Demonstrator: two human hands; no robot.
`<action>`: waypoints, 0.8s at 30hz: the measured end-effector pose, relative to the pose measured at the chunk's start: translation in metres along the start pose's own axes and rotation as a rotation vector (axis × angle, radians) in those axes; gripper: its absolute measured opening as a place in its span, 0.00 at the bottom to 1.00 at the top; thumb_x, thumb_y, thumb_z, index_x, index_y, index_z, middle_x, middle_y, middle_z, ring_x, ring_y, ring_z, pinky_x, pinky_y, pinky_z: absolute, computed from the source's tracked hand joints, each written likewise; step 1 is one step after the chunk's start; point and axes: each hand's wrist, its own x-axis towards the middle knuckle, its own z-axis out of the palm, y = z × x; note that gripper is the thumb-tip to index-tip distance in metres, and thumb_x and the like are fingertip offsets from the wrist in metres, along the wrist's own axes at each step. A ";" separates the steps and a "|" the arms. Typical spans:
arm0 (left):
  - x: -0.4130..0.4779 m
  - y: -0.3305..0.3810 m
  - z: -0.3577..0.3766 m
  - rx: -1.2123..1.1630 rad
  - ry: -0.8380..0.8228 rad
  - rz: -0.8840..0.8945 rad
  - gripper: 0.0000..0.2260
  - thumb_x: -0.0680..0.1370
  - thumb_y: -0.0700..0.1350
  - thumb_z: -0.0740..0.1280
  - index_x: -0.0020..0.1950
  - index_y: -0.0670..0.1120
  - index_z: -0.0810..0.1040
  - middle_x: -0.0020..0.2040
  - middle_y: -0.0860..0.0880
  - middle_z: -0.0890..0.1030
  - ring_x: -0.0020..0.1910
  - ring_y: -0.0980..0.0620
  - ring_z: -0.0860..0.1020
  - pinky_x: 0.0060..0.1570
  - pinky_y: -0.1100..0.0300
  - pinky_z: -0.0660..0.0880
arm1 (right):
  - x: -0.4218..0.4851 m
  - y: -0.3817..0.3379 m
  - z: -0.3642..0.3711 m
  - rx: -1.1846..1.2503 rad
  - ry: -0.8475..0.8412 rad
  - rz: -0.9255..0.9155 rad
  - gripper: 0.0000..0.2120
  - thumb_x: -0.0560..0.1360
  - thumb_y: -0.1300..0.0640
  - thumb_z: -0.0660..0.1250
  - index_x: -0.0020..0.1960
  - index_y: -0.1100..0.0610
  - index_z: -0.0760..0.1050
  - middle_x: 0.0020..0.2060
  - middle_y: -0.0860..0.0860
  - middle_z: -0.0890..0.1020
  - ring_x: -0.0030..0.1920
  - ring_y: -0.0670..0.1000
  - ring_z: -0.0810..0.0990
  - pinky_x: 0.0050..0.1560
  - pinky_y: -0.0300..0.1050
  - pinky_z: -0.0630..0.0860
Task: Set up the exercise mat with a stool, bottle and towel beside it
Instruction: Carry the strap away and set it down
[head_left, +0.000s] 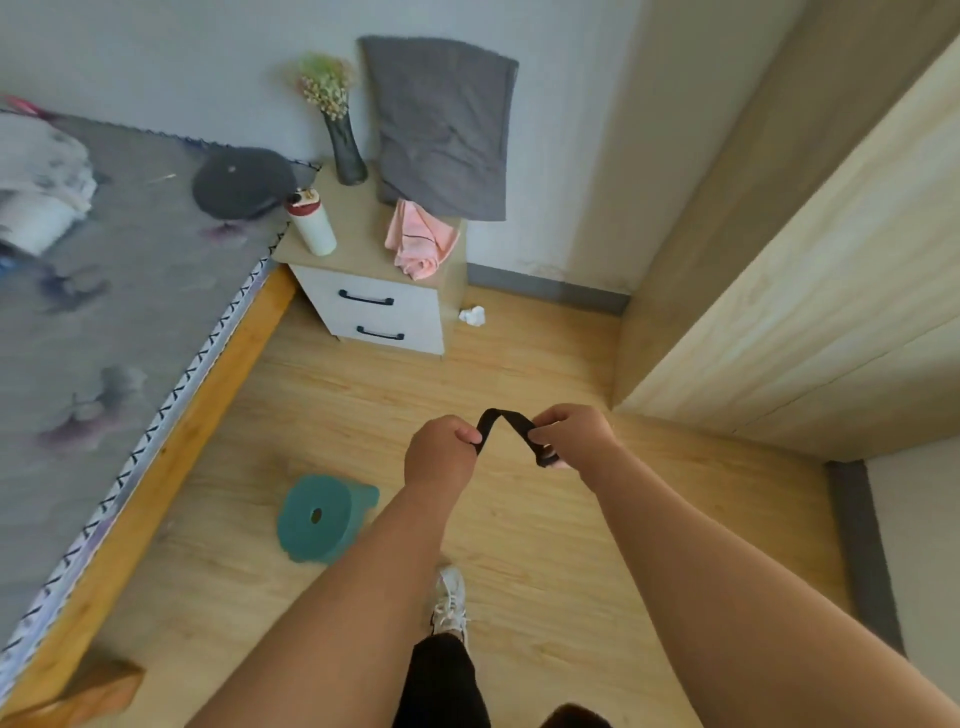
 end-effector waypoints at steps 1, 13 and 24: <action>0.021 0.001 -0.015 -0.006 0.011 -0.008 0.13 0.76 0.36 0.62 0.43 0.52 0.81 0.46 0.53 0.81 0.44 0.51 0.79 0.42 0.59 0.75 | 0.013 -0.021 0.009 0.007 -0.009 -0.006 0.05 0.73 0.66 0.71 0.41 0.57 0.80 0.35 0.56 0.83 0.31 0.52 0.83 0.45 0.52 0.83; 0.199 0.033 -0.109 -0.027 0.050 -0.088 0.16 0.75 0.35 0.59 0.41 0.55 0.80 0.47 0.54 0.82 0.42 0.51 0.79 0.39 0.60 0.75 | 0.143 -0.180 0.053 -0.003 -0.081 -0.049 0.05 0.72 0.68 0.69 0.43 0.60 0.80 0.33 0.56 0.82 0.31 0.54 0.82 0.50 0.57 0.82; 0.387 0.079 -0.175 -0.098 0.099 -0.205 0.18 0.75 0.33 0.57 0.44 0.51 0.82 0.48 0.52 0.82 0.40 0.53 0.77 0.35 0.65 0.72 | 0.316 -0.340 0.078 -0.151 -0.211 -0.086 0.06 0.72 0.69 0.69 0.41 0.59 0.79 0.32 0.54 0.82 0.32 0.55 0.83 0.47 0.51 0.81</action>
